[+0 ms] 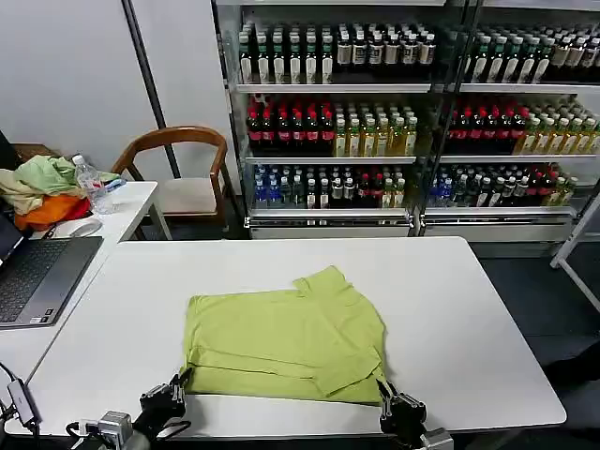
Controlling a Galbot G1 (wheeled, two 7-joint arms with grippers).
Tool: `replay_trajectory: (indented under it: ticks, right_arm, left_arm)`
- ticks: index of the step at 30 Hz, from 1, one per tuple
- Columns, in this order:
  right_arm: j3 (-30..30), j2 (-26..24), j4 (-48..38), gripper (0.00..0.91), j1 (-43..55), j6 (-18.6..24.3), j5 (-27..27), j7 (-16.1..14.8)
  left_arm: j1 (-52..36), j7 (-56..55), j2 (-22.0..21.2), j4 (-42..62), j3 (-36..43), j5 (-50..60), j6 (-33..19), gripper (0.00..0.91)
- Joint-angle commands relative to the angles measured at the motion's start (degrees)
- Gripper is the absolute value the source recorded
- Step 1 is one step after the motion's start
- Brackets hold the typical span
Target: Fold and organize the clothes.
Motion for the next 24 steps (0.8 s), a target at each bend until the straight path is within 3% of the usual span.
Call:
replay_trajectory:
  ticks: [1, 2, 12, 17, 24]
  right_arm:
    - [0.12, -0.29, 0.29, 0.433, -1.25, 0.26, -3.41, 0.15]
    - [0.22, -0.44, 0.21, 0.907, -1.31, 0.52, -4.02, 0.04]
    - [2.03, -1.68, 1.91, 0.907, -1.45, 0.38, -1.80, -0.24]
    - [6.15, -4.25, 6.90, 0.907, -0.40, 1.05, -0.67, -3.95]
    - [5.41, -4.75, 8.48, 0.907, 6.79, -0.67, 3.51, -2.18]
  left_arm:
    - [0.47, 0.36, -1.01, 1.33, -0.01, 1.22, -1.58, 0.907]
    - [0.63, -0.14, -1.13, 1.17, -0.03, 1.50, -1.57, 0.907]
    - [2.66, -4.64, -0.38, -6.13, -1.23, 1.91, 0.17, 0.907]
    - [0.04, -5.94, -0.42, -8.76, -1.64, -0.67, 2.22, 0.907]
    - [-0.61, -5.85, 0.63, -10.03, -2.50, -0.84, 1.58, 0.907]
